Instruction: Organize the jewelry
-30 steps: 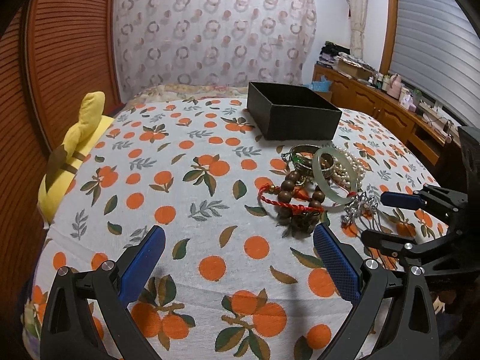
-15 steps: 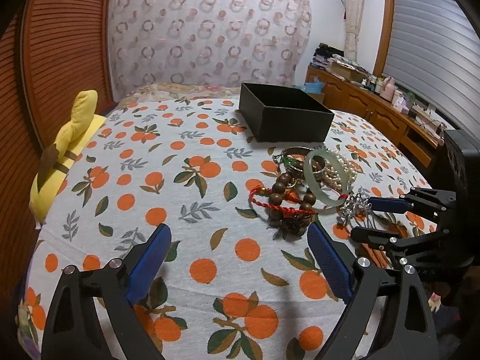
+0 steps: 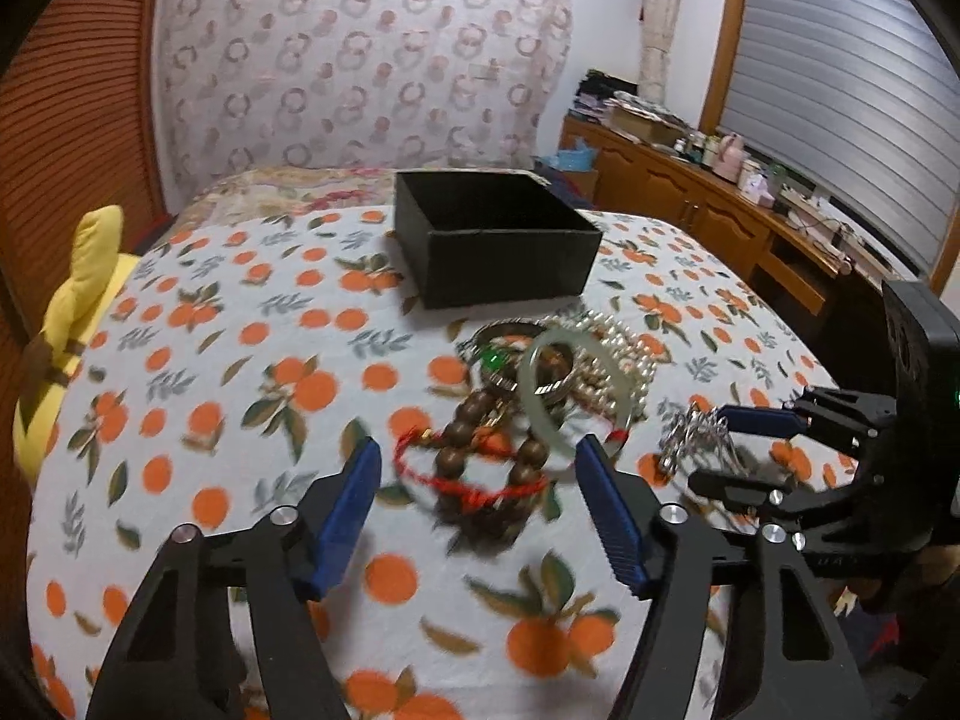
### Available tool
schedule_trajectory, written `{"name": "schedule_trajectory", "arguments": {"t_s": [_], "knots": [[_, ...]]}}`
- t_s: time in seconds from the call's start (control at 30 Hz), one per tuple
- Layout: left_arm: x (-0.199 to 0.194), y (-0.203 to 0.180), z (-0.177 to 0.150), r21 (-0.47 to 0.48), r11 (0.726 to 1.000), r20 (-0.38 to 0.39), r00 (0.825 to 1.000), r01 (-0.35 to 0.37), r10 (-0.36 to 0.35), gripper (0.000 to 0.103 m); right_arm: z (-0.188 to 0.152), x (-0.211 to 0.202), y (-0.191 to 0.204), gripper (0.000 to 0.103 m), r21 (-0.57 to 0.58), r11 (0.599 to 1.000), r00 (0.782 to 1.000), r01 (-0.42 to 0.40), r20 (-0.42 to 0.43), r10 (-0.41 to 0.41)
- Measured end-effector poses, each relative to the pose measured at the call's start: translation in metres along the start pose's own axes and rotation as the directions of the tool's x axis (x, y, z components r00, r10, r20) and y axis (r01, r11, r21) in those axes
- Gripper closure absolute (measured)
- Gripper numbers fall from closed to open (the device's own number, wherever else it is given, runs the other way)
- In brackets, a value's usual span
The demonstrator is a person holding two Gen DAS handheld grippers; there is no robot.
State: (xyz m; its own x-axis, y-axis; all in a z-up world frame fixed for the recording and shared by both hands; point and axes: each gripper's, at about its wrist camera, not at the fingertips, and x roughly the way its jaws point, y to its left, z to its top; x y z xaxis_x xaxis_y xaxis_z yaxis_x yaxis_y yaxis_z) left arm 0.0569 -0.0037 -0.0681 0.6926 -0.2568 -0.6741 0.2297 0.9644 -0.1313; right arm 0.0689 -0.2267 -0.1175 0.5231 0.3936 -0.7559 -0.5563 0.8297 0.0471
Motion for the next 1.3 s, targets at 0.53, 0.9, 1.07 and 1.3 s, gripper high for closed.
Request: {"name": "schedule_trajectory", "arguments": {"t_s": [0.53,0.9,1.07,1.3], "knots": [[0.046,-0.021,0.032,0.058,0.996,-0.073,0.995,0.067,-0.063,0.073,0.002,-0.001,-0.015,0.078,0.05,0.998,1.0,-0.025,0.012,0.025],[0.06,-0.017,0.035,0.068,0.996,-0.092,0.995,0.051,-0.045,0.093,0.006,-0.01,-0.011,0.079,0.023,1.0,0.998,0.011,0.061,-0.012],[0.053,-0.017,0.035,0.069,0.997,-0.063,0.997,0.038,-0.033,0.095,0.007,-0.013,-0.009,0.102,0.008,0.999,0.996,0.033,0.081,-0.033],[0.032,-0.013,0.038,0.048,0.998,0.001,1.0,0.026,-0.027,0.095,0.007,-0.01,-0.009,0.103,0.008,1.0,0.998,0.014,0.068,-0.015]]}}
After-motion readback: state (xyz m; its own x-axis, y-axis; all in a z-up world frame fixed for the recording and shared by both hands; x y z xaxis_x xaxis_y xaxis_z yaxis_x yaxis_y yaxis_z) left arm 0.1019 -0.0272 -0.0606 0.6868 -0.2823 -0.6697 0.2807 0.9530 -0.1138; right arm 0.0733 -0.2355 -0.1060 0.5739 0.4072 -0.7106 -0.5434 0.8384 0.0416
